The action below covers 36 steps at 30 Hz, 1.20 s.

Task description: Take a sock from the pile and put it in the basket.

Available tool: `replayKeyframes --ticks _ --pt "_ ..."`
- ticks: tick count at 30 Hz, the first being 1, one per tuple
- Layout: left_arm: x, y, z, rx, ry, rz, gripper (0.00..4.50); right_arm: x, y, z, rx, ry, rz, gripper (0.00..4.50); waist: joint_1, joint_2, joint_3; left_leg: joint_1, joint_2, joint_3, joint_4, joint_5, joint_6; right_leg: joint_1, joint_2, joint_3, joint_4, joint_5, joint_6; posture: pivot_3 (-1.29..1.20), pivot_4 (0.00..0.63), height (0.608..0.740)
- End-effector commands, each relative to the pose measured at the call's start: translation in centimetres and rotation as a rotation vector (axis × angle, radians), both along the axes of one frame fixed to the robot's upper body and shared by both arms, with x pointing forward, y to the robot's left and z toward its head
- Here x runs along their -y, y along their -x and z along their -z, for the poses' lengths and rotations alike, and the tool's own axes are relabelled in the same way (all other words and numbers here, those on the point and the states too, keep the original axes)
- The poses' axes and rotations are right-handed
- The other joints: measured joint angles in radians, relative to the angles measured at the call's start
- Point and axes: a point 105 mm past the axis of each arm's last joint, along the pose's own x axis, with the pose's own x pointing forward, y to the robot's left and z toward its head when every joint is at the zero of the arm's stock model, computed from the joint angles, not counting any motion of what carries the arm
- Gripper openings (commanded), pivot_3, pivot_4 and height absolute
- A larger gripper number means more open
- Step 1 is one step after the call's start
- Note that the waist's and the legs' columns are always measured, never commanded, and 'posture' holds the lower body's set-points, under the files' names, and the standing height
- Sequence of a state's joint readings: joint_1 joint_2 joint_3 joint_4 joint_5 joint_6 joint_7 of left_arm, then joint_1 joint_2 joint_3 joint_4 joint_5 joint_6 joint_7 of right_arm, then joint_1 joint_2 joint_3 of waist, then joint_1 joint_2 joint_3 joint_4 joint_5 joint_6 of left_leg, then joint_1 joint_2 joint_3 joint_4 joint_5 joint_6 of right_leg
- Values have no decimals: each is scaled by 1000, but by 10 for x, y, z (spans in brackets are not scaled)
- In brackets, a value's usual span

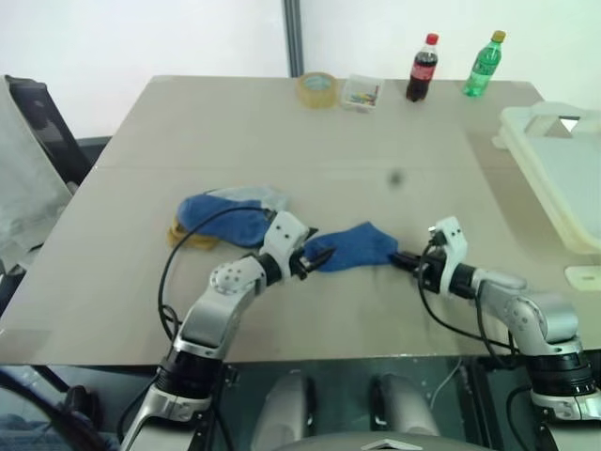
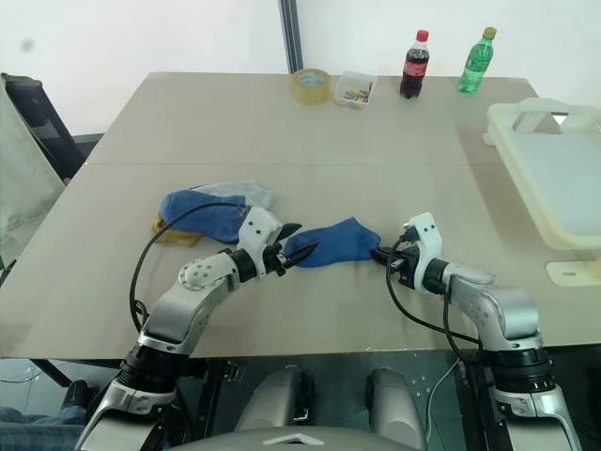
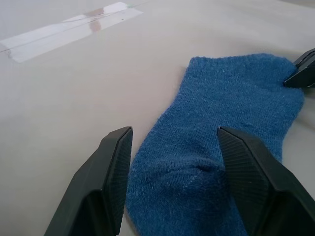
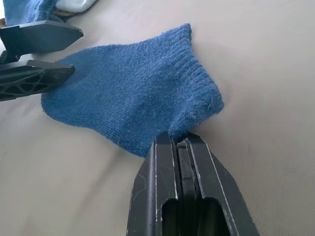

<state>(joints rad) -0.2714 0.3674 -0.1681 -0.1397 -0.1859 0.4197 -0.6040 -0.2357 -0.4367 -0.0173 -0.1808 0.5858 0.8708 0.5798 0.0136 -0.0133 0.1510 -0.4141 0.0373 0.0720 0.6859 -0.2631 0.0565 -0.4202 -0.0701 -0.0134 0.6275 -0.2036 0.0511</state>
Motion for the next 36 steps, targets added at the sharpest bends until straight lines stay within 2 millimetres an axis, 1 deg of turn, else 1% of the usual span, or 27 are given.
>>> replayKeyframes --ticks 1,4,7,11,17,20,23,26,32,33,34,36 --pt "13 5 -9 45 15 53 2943 12 3 -14 47 -5 29 61 1 0 0 0 0 0 0 0 0 0 0 0 0 0 0 0 150 740" --pt "21 11 -8 55 -1 87 2943 27 12 -17 44 11 61 61 2 0 0 0 0 0 0 0 0 0 0 0 0 0 0 0 150 740" --pt "28 15 -8 57 4 107 2943 37 22 -16 31 27 86 61 0 0 0 0 0 0 0 0 0 0 0 0 -1 0 0 0 150 740" --pt "34 16 -7 65 3 119 2943 42 29 -16 18 27 112 61 -3 0 0 0 0 0 0 0 0 0 0 0 0 0 0 0 150 740" --pt "40 16 -7 64 11 125 2943 45 31 -13 7 43 122 61 -1 0 0 0 0 0 0 0 0 0 0 0 0 0 0 0 150 740" --pt "39 19 -6 61 11 125 2943 44 33 -12 7 62 105 804 0 0 0 0 0 0 0 0 0 0 0 0 -1 0 0 0 150 740" --pt "37 20 -6 62 9 117 2943 45 33 -11 18 87 101 2128 0 0 0 0 0 0 0 0 0 0 0 0 -1 0 0 0 150 740" --pt "32 18 -10 74 22 84 2943 47 38 -16 26 98 63 2128 0 0 0 0 1 0 0 0 0 0 0 0 -1 0 0 0 150 740" --pt "11 6 -42 164 106 -68 2943 63 50 -35 132 224 -53 2128 0 -1 0 0 1 -1 0 0 0 0 -1 0 -1 0 0 0 150 740" --pt "7 6 -46 183 104 -87 2943 65 51 -39 164 234 -72 2128 0 -1 0 0 1 -1 0 0 0 0 0 0 -1 0 0 0 150 740" --pt "1 4 -51 213 92 -121 2943 69 49 -47 248 265 -74 2128 0 -1 0 0 0 -1 0 0 0 0 0 0 -1 0 0 0 150 740" --pt "-12 1 -59 254 79 -190 2943 70 47 -64 422 283 -107 2128 0 -1 0 0 0 -1 0 0 0 0 0 0 -1 0 0 0 150 740"
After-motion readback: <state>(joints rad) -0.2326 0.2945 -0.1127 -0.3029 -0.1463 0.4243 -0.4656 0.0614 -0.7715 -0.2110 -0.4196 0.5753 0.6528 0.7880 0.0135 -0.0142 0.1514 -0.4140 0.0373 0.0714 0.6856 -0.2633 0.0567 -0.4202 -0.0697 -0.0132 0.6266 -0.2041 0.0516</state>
